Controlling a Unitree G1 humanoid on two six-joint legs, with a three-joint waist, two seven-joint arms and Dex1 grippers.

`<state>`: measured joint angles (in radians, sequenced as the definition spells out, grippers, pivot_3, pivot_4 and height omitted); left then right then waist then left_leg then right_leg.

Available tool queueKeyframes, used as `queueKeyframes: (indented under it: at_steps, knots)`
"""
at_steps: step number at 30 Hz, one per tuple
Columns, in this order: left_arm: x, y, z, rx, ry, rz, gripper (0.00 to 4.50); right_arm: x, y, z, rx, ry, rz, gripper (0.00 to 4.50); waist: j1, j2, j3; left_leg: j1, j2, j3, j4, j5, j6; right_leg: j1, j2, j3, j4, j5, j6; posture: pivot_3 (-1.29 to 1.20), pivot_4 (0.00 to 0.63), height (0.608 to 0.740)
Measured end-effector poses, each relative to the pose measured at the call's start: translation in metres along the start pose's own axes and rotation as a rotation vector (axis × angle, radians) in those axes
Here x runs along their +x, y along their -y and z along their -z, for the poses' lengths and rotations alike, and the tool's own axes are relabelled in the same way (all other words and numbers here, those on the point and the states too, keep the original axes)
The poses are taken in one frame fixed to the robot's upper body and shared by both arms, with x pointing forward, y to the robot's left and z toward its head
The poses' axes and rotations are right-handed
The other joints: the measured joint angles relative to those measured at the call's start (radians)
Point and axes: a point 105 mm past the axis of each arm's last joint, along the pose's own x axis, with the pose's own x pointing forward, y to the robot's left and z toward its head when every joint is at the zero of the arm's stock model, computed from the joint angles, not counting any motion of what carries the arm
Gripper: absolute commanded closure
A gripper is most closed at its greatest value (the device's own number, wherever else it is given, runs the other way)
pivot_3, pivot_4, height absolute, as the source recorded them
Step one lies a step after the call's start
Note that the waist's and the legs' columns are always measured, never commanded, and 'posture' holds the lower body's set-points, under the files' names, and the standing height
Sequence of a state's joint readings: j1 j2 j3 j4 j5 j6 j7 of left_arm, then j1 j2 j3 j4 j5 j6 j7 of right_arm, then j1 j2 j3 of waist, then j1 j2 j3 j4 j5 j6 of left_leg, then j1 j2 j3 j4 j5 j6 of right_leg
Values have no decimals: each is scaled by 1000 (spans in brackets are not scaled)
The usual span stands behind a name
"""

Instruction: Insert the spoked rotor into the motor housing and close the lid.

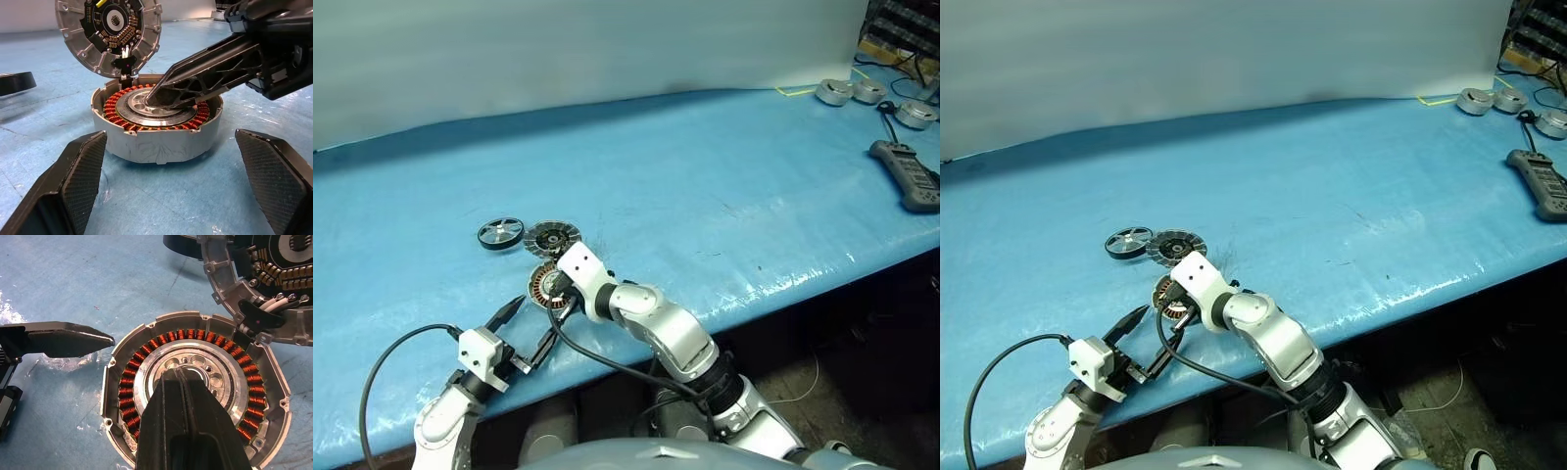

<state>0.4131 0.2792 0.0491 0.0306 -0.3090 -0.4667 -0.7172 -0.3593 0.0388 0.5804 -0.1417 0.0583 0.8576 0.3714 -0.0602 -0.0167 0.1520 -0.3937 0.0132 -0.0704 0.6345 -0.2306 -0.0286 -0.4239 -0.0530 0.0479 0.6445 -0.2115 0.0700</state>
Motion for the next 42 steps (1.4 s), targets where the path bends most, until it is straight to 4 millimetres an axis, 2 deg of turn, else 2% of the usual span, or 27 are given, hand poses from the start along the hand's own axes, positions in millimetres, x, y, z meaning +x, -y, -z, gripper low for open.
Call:
queueKeyframes:
  at_steps: [10, 16, 19, 23, 26, 29, 33, 42]
  knots:
    - [-5, -9, -3, 7, 5, -29, 0, -6, -1, -3, 25, 79, -46, 4475, -2, 0, 0, -1, 0, 0, 0, 0, 0, -1, 0, 0, 0, 0, 0, 0, 150, 740]
    - [-25, -31, -14, 4, -46, -75, 0, -24, -2, -18, 19, 173, -95, 4475, -5, 0, 0, -1, 1, 0, -1, 0, 0, -1, 0, 0, 0, -1, -1, 0, 150, 740]
    - [-27, -42, -20, -16, -59, -114, 0, -25, 0, -19, 24, 190, -92, 4475, -5, 0, 0, -1, 1, 0, -1, 0, 0, -1, 0, 0, 0, -1, -1, 0, 150, 740]
    - [-16, -59, -32, -44, -33, -206, 0, -21, 5, -19, 28, 187, -37, 4475, -1, -1, 0, -1, 1, -1, -1, 0, 0, -1, 1, -1, 0, 0, 0, 0, 150, 740]
    - [-4, -65, -42, -28, -9, -226, 0, -14, 8, -17, 27, 161, -4, 4475, -1, -1, 0, 0, 1, -1, -1, 0, 0, -1, 1, 0, 0, 0, 0, 0, 150, 740]
    - [3, -70, -45, -8, -11, -255, 0, -8, 11, -11, 20, 126, 24, 4475, -4, -1, 0, -1, 1, -1, -2, 0, 0, -1, 1, 0, -1, 0, 0, 0, 150, 740]
    - [8, -71, -44, -31, -15, -286, 0, -1, 11, -3, 19, 88, 34, 4475, -2, -1, 0, -1, 1, -2, -3, 0, 0, -1, 1, 0, -1, 0, 0, 0, 150, 740]
    - [19, -65, -47, -69, -5, -292, 0, 2, 11, -2, -11, 78, 47, 4475, -3, -1, 0, 0, 1, -1, -3, 0, -1, -1, 2, 0, 0, 0, 0, 0, 150, 740]
